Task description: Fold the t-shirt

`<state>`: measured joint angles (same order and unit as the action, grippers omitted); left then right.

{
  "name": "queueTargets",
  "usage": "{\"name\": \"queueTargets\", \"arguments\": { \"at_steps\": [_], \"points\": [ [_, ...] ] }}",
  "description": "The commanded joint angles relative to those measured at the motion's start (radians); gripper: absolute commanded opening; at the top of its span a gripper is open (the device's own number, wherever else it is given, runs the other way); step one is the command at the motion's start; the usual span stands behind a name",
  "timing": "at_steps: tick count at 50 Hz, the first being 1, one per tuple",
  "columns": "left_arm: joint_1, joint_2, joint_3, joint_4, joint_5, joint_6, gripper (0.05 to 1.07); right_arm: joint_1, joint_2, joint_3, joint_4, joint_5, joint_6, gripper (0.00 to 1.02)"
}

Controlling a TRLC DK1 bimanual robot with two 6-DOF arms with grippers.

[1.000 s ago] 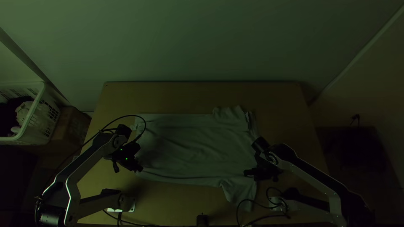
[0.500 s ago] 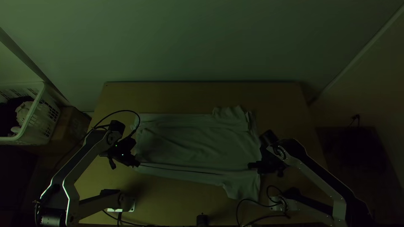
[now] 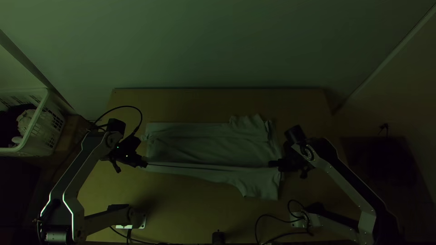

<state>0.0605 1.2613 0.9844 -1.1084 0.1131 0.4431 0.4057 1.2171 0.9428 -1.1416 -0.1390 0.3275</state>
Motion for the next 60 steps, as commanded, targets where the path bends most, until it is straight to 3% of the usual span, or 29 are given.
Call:
{"name": "queueTargets", "arguments": {
  "at_steps": [1,60],
  "points": [
    [0.016,0.03,0.063,-0.011,0.002,0.016,0.08,-0.025,0.042,0.054,-0.01,0.027,-0.021,0.03],
    [0.018,0.536,0.631,0.009,0.019,-0.053,0.08,-0.157,0.622,0.637,0.098,0.041,-0.071,0.03]
  ]
}}
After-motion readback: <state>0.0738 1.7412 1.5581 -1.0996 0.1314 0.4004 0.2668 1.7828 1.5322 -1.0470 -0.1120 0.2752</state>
